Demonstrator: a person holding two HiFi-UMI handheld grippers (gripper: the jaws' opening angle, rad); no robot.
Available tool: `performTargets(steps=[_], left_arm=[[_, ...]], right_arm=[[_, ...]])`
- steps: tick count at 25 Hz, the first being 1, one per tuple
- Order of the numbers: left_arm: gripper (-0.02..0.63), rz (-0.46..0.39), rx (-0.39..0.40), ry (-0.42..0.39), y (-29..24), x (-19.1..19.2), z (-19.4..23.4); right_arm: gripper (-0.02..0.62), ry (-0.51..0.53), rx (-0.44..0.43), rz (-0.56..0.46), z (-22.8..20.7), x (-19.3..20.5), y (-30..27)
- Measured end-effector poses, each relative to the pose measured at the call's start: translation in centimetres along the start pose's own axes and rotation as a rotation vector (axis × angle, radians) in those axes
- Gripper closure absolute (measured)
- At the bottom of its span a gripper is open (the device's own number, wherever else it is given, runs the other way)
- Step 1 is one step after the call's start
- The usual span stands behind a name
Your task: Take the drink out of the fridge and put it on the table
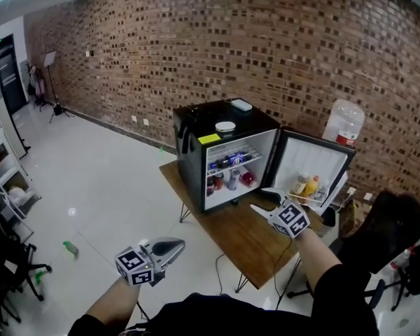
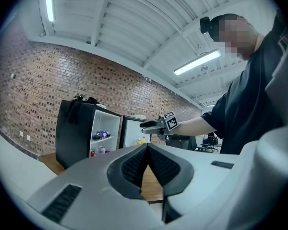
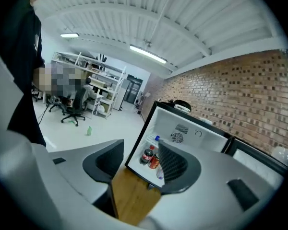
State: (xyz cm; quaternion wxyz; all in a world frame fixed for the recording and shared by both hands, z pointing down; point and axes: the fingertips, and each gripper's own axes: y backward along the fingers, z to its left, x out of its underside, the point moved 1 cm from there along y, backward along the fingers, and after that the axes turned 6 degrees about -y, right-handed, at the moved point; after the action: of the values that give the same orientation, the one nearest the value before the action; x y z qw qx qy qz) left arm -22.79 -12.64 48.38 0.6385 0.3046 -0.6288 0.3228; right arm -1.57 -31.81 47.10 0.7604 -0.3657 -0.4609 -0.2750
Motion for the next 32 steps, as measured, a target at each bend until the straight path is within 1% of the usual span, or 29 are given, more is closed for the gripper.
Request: performTargets(steps=[1,4,6,8,13,16,18,21,23,27,32], left_arm=[[0.609,0.005,-0.015,0.003,-0.5,0.2,0.6],[0.609,0.021,-0.066,0.008,-2.8,0.9,2.7],[0.609,0.031,-0.104,0.028,-4.5,1.2,4.2],[0.609,0.038,-0.130,0.059,-6.2,1.5,5.3],[0.609,0.082,-0.146,0.073,-11.4,2.5,7.8],[0.609,0.117,-0.142,0.089,-14.0,3.6,9.2],[0.609,0.139,-0.133,0.094,-15.2,4.1,10.0],[0.609,0.160,-0.122,0.109,-16.0,4.5,10.4],[0.609,0.172,-0.116,0.119,-16.0,5.0,10.5],[0.609,0.194,-0.108,0.127,-15.2,5.8,10.6],[0.609,0.183,-0.105,0.123,-14.1,5.8,11.1]], right_arm=[[0.329,0.028,-0.008,0.018,-0.9,0.6,-1.4],[0.294,0.119,-0.045,0.064,-3.9,2.7,-5.5],[0.278,0.140,-0.067,0.066,-6.1,3.8,-8.2],[0.262,0.136,-0.083,0.050,-8.4,4.4,-10.8],[0.247,0.158,-0.091,0.016,-14.1,5.6,-17.0],[0.247,0.172,-0.093,-0.007,-16.3,6.4,-20.4],[0.245,0.169,-0.076,-0.028,-17.4,6.7,-21.9],[0.245,0.176,-0.043,-0.048,-17.9,7.2,-23.3],[0.245,0.209,-0.025,-0.045,-17.7,7.6,-24.0],[0.245,0.294,-0.031,-0.020,-16.4,7.7,-25.4],[0.245,0.325,-0.020,-0.011,-15.5,6.8,-26.6]])
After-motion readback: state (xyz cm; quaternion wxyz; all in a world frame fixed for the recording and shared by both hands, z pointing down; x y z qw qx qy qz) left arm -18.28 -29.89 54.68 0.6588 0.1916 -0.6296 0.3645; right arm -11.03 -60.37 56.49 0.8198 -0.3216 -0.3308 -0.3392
